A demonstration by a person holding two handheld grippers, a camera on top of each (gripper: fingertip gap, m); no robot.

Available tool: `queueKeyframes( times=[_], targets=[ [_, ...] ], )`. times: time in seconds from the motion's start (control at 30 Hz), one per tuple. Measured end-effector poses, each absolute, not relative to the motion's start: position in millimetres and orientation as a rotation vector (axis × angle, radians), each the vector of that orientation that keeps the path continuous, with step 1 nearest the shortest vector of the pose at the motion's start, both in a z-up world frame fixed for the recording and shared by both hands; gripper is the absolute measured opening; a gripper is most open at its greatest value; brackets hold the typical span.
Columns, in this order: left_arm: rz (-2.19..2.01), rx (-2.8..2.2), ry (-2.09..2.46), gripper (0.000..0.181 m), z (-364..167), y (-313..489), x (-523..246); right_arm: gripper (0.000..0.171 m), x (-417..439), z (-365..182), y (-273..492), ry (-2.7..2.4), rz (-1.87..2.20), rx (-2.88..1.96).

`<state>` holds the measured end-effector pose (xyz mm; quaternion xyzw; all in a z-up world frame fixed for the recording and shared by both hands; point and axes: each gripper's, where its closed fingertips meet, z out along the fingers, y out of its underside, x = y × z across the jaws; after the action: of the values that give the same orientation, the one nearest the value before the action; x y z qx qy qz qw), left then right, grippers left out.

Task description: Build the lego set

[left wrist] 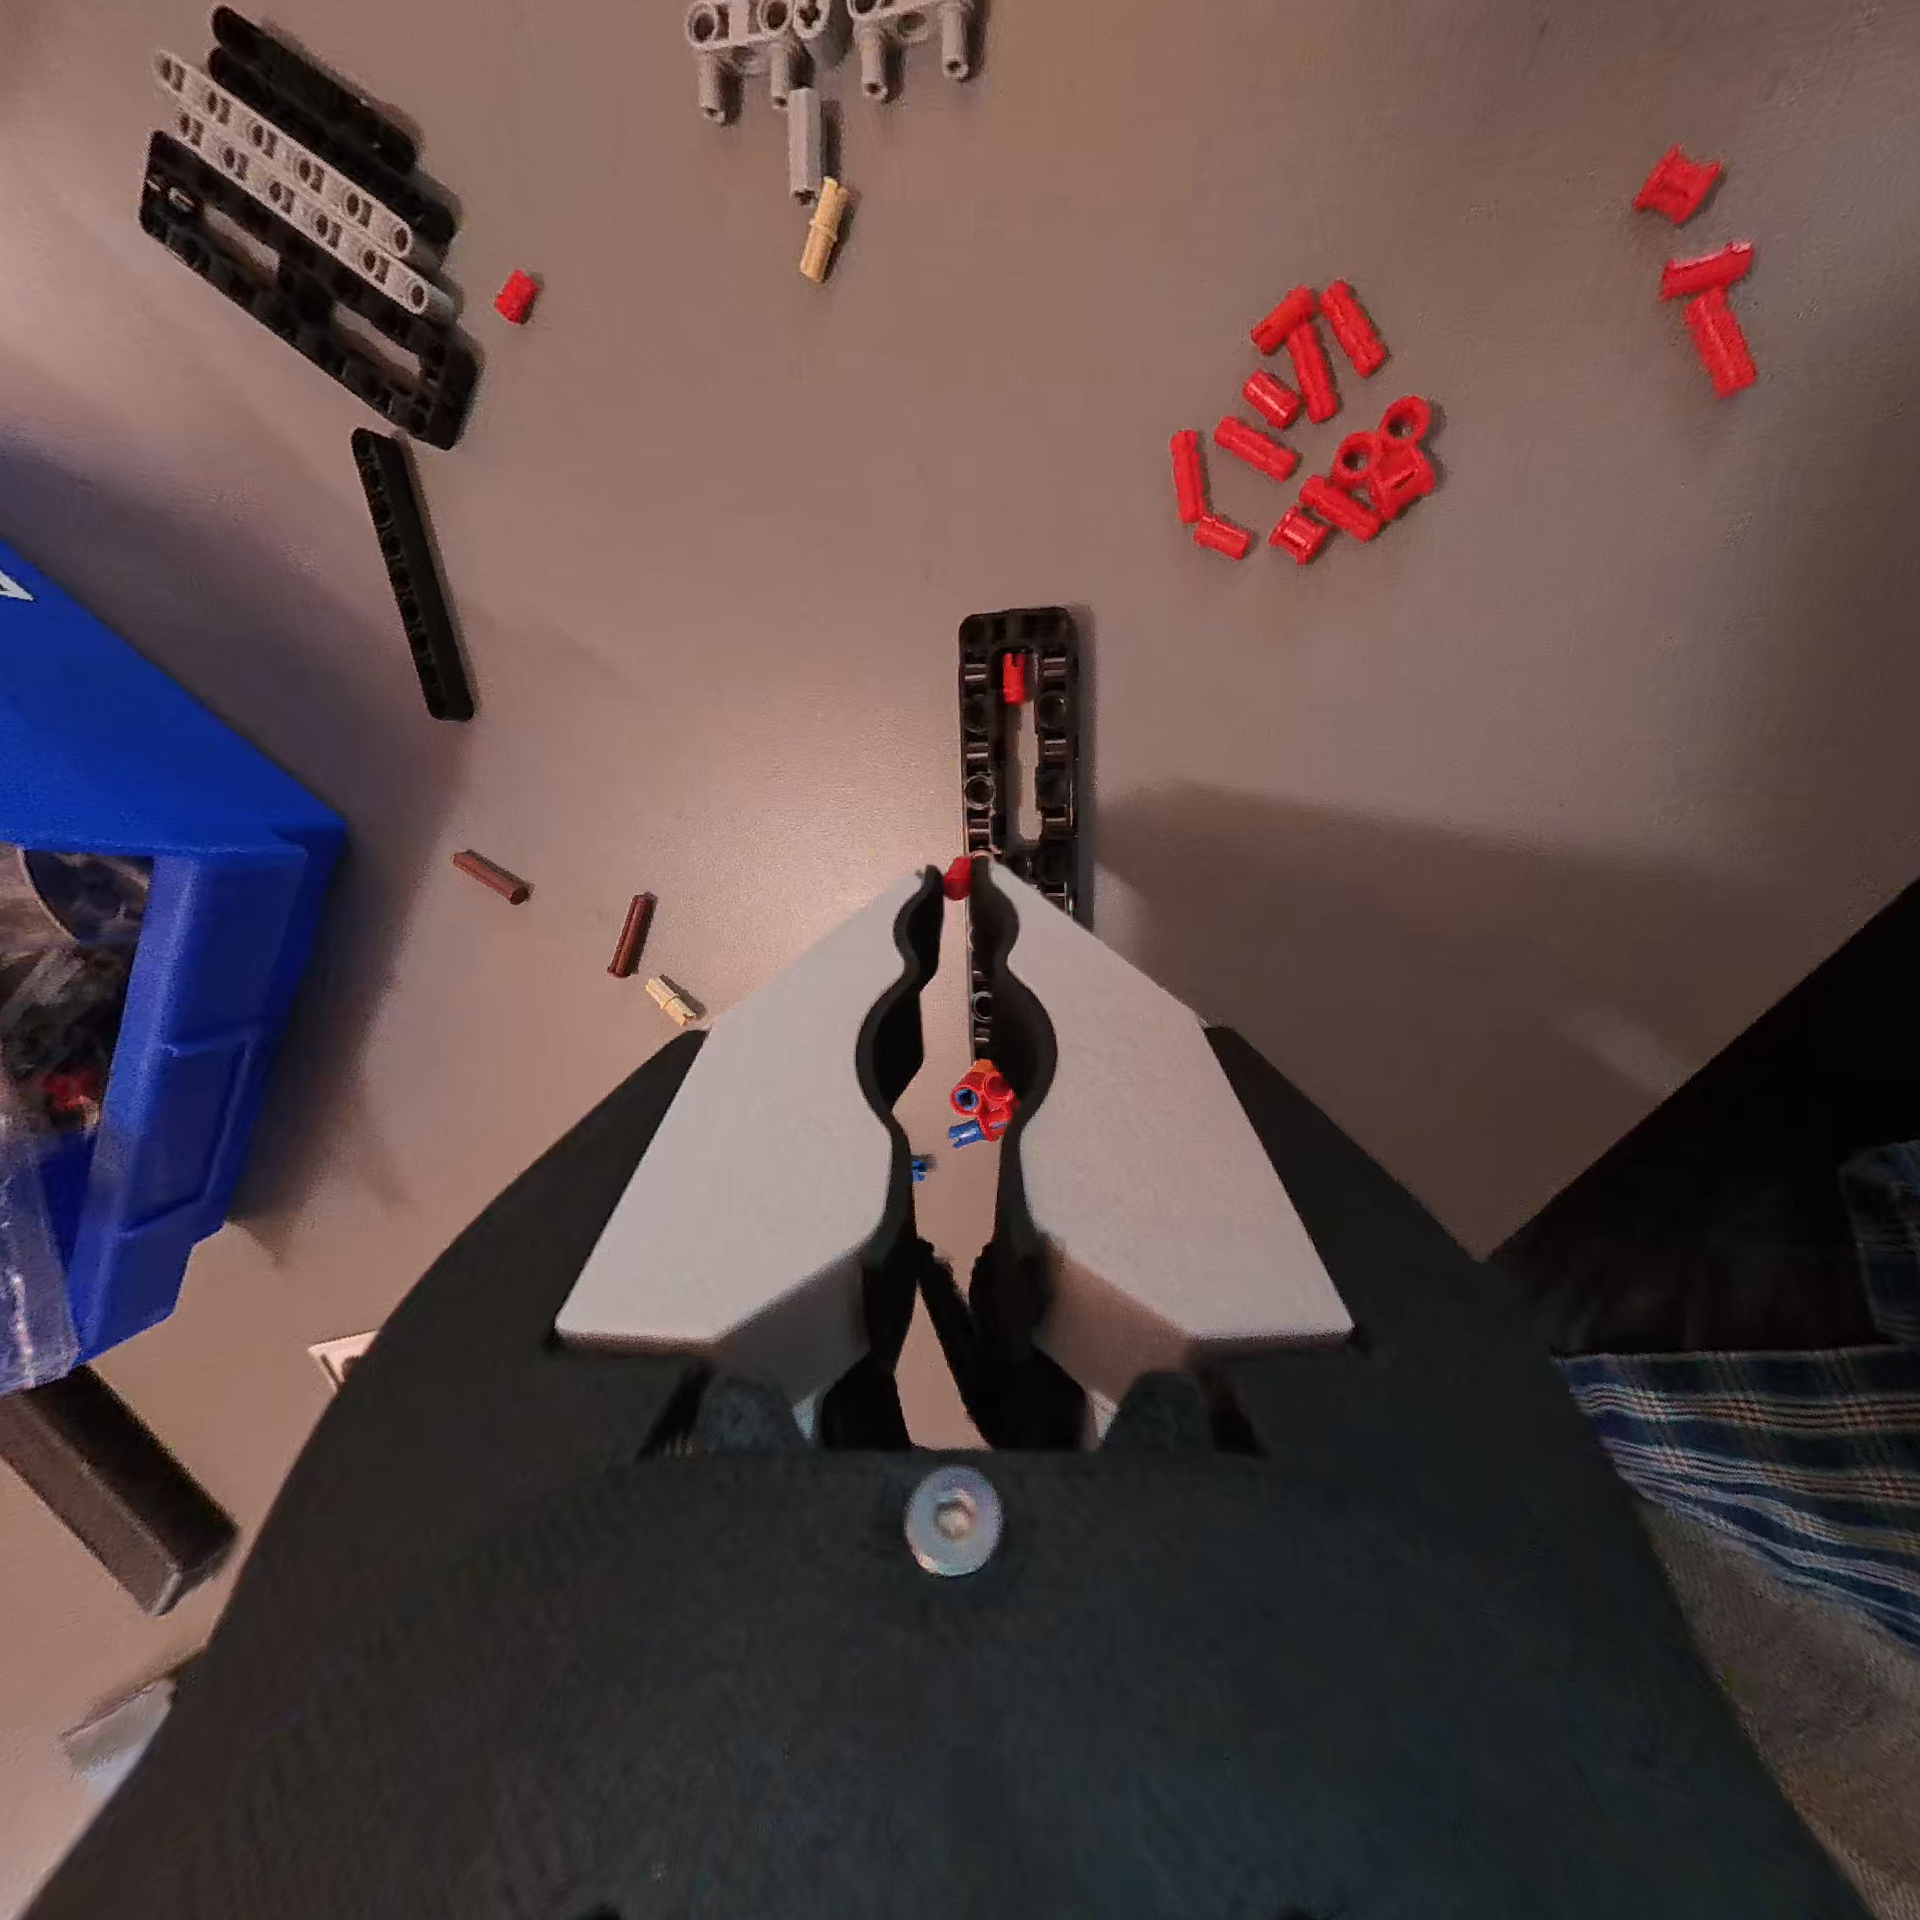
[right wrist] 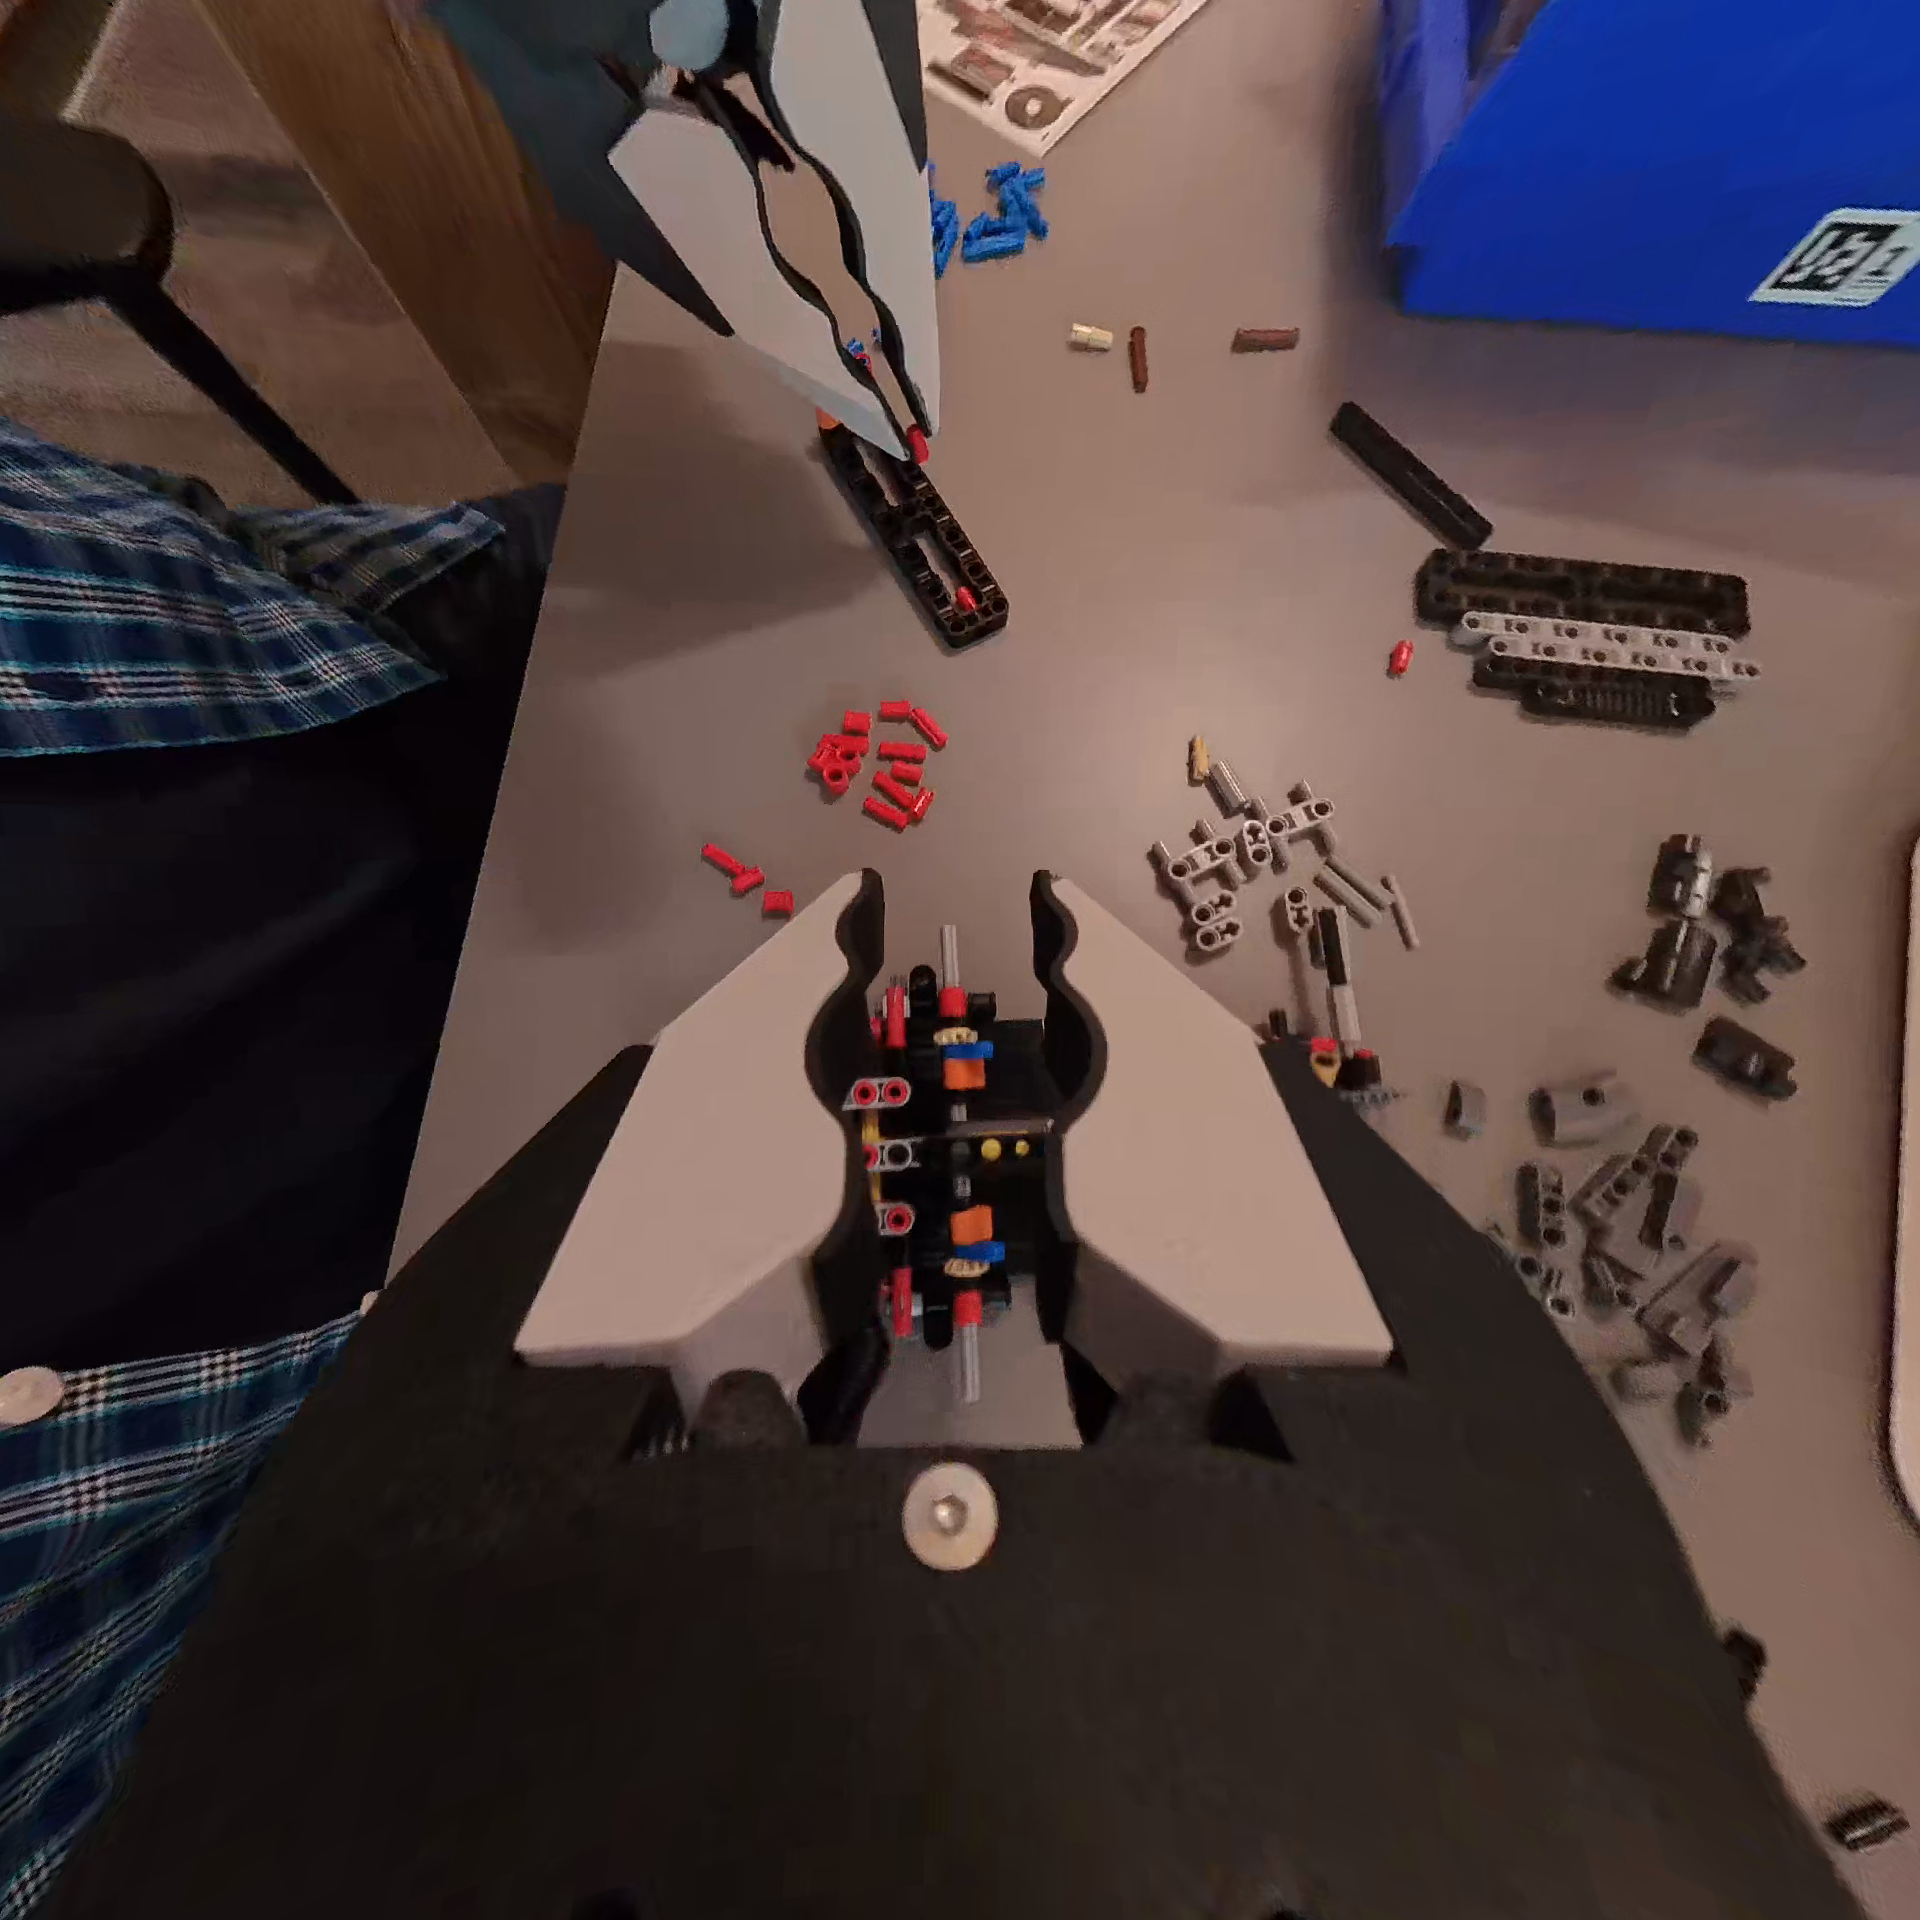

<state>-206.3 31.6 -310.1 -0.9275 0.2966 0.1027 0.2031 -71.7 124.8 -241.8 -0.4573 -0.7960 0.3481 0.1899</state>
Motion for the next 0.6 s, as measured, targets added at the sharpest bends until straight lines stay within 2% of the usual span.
queueKeyframes(
  times=[0.6],
  targets=[
    [0.272, -2.696, 0.973, 0.003, -327, 29, -209, 0.019, -50, -238, 134, -2.08, 1.165, -1.273]
  ],
)
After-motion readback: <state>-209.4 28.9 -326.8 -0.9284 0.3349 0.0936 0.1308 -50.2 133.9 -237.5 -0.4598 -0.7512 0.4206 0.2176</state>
